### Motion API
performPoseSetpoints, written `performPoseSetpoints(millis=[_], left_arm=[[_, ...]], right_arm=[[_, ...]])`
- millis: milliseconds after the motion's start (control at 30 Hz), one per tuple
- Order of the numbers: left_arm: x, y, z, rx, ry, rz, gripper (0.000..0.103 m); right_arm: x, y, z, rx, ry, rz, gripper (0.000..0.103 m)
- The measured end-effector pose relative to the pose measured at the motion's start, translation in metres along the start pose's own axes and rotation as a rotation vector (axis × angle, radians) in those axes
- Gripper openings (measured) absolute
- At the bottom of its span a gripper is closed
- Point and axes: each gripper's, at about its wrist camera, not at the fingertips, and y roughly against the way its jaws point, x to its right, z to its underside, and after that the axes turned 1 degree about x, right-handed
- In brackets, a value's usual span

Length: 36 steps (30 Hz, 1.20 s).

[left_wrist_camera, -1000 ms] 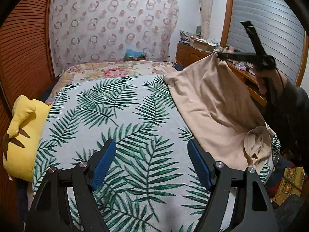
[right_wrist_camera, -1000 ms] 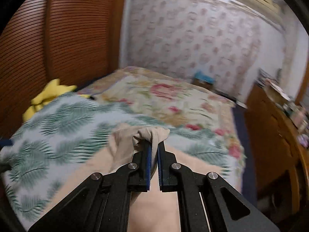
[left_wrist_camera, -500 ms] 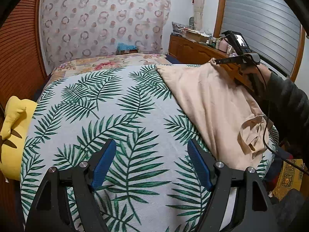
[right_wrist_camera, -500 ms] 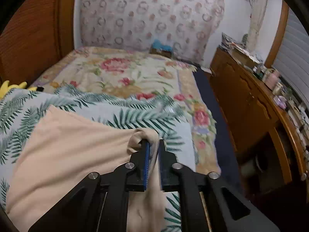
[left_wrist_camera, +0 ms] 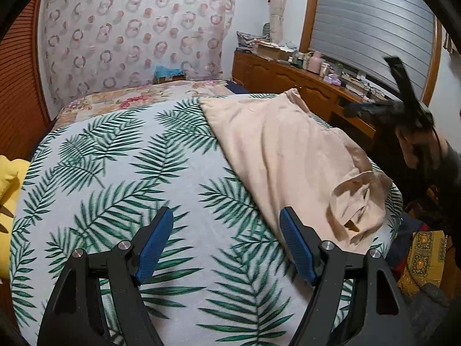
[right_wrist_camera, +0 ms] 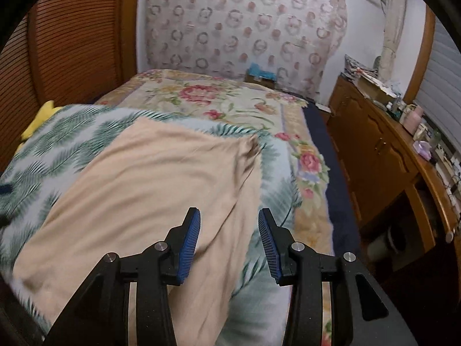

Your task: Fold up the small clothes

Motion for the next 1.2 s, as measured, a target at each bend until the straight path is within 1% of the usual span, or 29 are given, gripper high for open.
performPoseSetpoints(millis=[167, 233, 333, 433, 600, 667, 733, 800, 833, 933, 1067, 1200], left_arm=[[0.016, -0.009, 0.003, -0.027, -0.028, 0.018, 0.077], [0.02, -0.012, 0.004, -0.033, -0.034, 0.023, 0.077], [0.025, -0.015, 0.006, -0.044, -0.039, 0.029, 0.077], [0.029, -0.019, 0.008, -0.057, -0.044, 0.034, 0.077], [0.036, -0.025, 0.008, -0.074, -0.053, 0.039, 0.077], [0.038, -0.027, 0.008, -0.078, -0.056, 0.041, 0.077], [0.039, -0.029, 0.008, -0.084, -0.056, 0.042, 0.077], [0.041, -0.03, 0.009, -0.088, -0.057, 0.046, 0.077], [0.042, -0.031, 0.009, -0.089, -0.058, 0.048, 0.077], [0.045, -0.031, 0.009, -0.091, -0.061, 0.054, 0.077], [0.048, -0.03, 0.01, -0.093, -0.064, 0.063, 0.077], [0.052, -0.029, 0.011, -0.095, -0.064, 0.077, 0.077]], right_arm=[[-0.006, 0.021, 0.043, -0.011, -0.013, -0.083, 0.044], [-0.009, 0.022, 0.056, -0.024, -0.022, -0.12, 0.044], [-0.008, 0.022, 0.067, -0.037, -0.025, -0.143, 0.044], [-0.01, 0.037, 0.077, -0.037, -0.053, -0.169, 0.044], [-0.008, 0.035, 0.087, -0.059, -0.078, -0.21, 0.043], [-0.005, 0.036, 0.089, -0.063, -0.082, -0.229, 0.034], [0.001, 0.037, 0.09, -0.062, -0.083, -0.254, 0.017], [0.004, 0.04, 0.09, -0.053, -0.071, -0.266, 0.007], [0.005, 0.044, 0.09, -0.044, -0.064, -0.267, 0.005], [0.017, 0.059, 0.091, 0.0, -0.066, -0.24, 0.004], [0.04, 0.09, 0.096, 0.056, -0.091, -0.187, 0.004], [0.059, 0.109, 0.106, 0.06, -0.103, -0.142, 0.004]])
